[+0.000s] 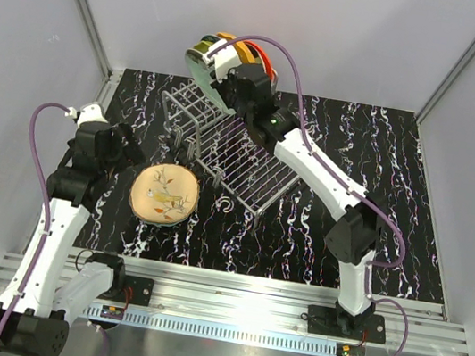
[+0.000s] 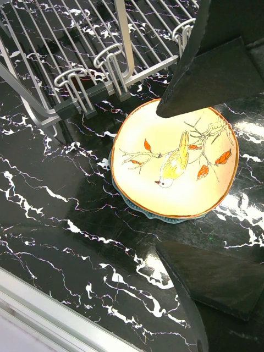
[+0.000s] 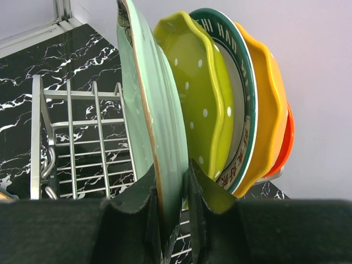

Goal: Load the plates into the dish rack
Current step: Insert the plate into the dish rack

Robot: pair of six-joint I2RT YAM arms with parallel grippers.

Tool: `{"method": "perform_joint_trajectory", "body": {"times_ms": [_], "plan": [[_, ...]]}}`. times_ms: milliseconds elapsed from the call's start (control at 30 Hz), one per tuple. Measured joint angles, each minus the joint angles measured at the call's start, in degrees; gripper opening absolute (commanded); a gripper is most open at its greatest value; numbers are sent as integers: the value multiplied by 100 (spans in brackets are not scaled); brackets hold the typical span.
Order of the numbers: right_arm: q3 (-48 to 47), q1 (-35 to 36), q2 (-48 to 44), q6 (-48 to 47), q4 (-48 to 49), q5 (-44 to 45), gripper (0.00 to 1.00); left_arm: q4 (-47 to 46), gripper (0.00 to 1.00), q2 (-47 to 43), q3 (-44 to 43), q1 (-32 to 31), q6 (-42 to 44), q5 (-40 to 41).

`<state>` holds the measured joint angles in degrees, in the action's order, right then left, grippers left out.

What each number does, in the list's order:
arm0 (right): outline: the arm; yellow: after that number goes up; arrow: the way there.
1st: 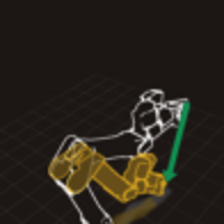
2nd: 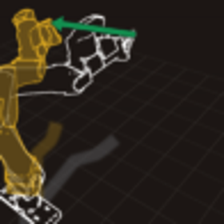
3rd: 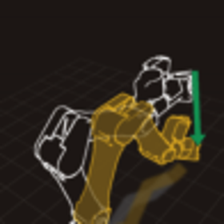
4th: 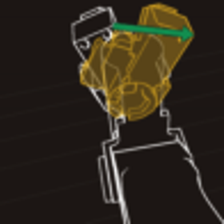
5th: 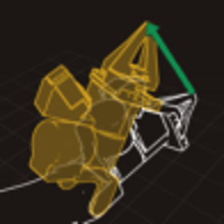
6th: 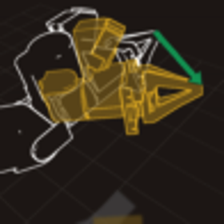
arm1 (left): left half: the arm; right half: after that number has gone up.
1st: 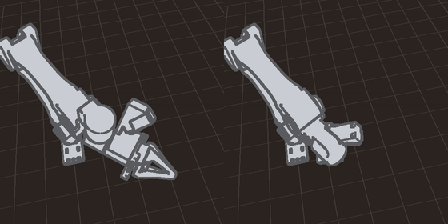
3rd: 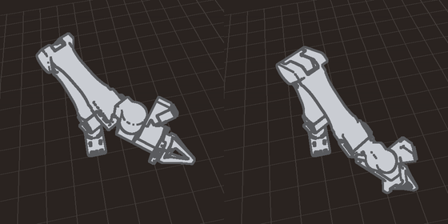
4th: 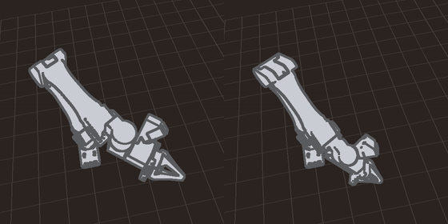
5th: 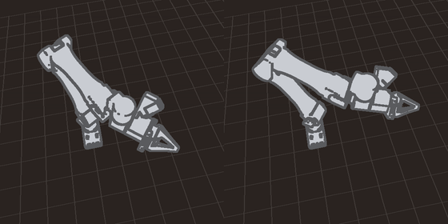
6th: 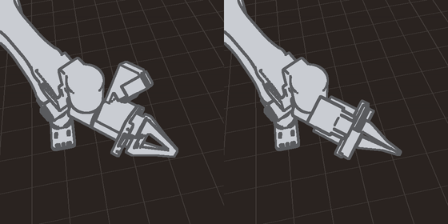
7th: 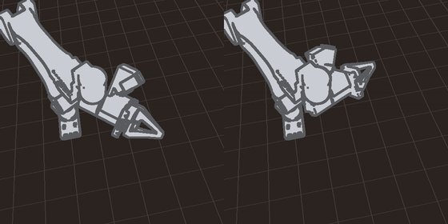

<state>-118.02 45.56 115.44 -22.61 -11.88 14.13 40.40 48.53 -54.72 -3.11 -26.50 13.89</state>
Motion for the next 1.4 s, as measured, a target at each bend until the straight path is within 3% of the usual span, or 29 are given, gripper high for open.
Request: {"method": "perform_joint_trajectory", "body": {"times_ms": [900,1400], "plan": [[-232,-42,339,251,160,-33,4,-2,99,42,0,-33,7,-46],[-232,-52,378,293,221,-33,26,0,99,42,0,-57,15,-59]]}}
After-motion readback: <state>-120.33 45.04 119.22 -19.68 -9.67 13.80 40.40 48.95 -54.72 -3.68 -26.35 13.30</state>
